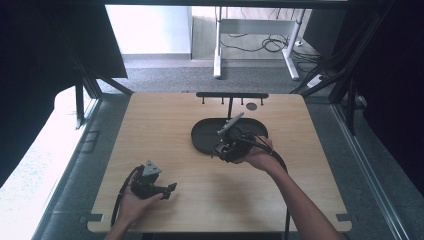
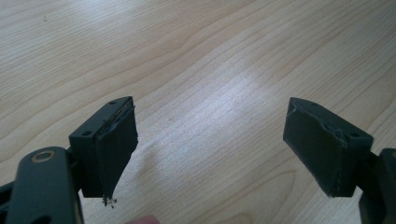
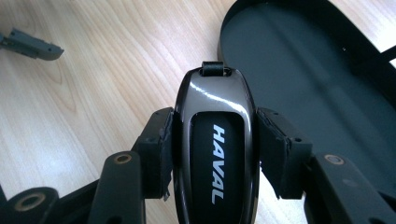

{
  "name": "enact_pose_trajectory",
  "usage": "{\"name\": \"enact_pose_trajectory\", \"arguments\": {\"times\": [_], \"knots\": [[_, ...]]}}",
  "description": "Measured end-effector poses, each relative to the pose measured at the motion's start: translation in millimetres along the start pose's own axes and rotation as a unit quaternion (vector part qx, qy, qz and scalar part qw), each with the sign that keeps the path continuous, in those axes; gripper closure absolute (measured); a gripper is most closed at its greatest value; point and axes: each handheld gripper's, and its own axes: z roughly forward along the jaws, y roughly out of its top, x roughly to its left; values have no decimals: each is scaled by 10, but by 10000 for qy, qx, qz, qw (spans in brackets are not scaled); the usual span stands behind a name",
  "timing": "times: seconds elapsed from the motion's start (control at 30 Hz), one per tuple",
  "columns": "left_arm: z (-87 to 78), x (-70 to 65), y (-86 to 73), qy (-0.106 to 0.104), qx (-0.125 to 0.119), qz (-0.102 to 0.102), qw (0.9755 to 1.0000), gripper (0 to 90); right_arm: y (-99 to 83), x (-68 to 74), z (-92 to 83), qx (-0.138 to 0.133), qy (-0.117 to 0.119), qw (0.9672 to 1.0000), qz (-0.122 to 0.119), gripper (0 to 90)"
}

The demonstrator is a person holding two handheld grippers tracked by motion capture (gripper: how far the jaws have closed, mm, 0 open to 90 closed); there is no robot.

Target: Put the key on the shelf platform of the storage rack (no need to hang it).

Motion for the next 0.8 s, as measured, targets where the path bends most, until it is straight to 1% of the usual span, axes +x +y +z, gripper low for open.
{"name": "enact_pose_trajectory", "arguments": {"times": [0.1,0.17,0.33,0.5,0.53,0.77,0.8], "knots": [[1,1,0,4,10,0,10000,179,36,-35,2,-24,-22,10000,-32,494],[4,-3,-1,-4,18,-22,10000,179,49,-55,3,-46,1,10000,-1,494],[6,-4,0,-5,23,-11,10000,179,75,-91,8,-52,-27,10000,39,494],[7,-2,-1,-6,23,-10,10000,179,113,-142,11,-50,-26,10000,-11,494],[7,-3,-1,-7,22,-9,10000,179,119,-142,12,-56,-41,10000,32,494],[8,-6,0,-3,29,6,10000,179,165,-215,-5,-94,-92,9999,30,494],[9,-8,1,-4,28,7,10000,179,167,-219,-7,-93,-86,9999,74,494]]}}
